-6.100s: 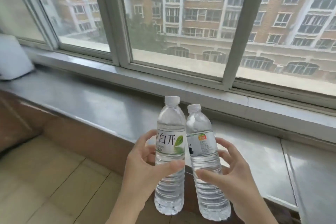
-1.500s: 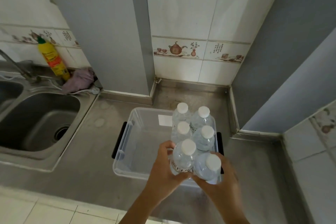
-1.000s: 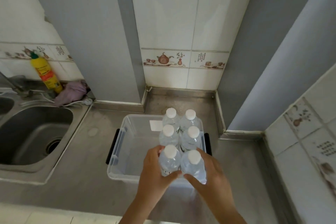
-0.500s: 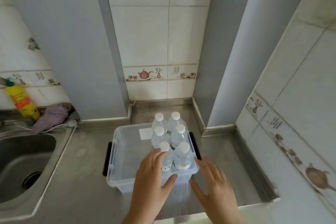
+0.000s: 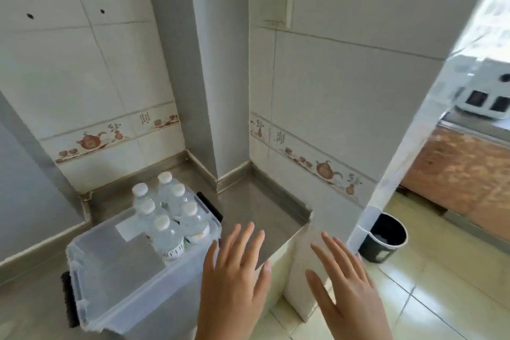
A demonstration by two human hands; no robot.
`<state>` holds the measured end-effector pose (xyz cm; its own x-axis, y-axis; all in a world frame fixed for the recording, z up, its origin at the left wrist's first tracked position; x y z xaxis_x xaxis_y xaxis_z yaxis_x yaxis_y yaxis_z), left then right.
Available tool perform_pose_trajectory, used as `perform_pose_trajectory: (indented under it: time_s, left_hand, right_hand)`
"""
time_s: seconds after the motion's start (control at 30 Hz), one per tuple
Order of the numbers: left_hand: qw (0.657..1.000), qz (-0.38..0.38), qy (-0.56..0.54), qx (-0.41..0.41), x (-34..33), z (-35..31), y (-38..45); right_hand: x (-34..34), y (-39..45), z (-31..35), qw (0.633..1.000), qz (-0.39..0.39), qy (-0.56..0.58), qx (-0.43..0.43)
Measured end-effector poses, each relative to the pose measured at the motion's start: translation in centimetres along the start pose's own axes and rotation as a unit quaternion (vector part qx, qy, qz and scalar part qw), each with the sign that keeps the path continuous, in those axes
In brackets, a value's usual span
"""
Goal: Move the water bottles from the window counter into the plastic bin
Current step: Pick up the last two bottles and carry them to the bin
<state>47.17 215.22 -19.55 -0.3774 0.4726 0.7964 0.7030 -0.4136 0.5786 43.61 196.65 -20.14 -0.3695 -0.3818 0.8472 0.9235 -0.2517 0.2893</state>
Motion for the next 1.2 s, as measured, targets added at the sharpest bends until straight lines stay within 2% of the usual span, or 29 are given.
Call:
perform_pose_trajectory:
  time_s: [0.27,0.53,0.83,1.2]
  left_hand:
    - [0.987,0.059,-0.066,-0.133,-4.2,-11.5,6.0]
    - [0.951,0.071,-0.160,-0.256,-12.6,-28.6,11.9]
    - [0.915,0.091,-0.218,-0.328,-20.5,-50.5,15.9]
    - [0.850,0.120,-0.279,-0.431,-29.0,-72.4,21.7]
  right_hand:
    - [7.3,-2.9,-9.5,0.985,-0.077,-0.068,-0.141]
    - [17.0,-5.7,-23.9,0.948,-0.169,-0.096,-0.250]
    - [27.7,-10.2,-42.3,0.910,-0.223,-0.143,-0.320]
    - [38.2,-13.6,-60.5,0.846,-0.282,-0.158,-0.424]
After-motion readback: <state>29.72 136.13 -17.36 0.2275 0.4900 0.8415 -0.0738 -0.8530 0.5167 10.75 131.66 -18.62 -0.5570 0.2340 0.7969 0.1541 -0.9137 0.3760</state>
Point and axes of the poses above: each hand's wrist, its own y-axis towards the middle knuckle, its own x-axis out of the back of the hand, z = x × y, the point moved 5 cm from there along y, towards the middle knuckle, and after that the axes turned 13 degrees about -x, right-handed, at the moved point
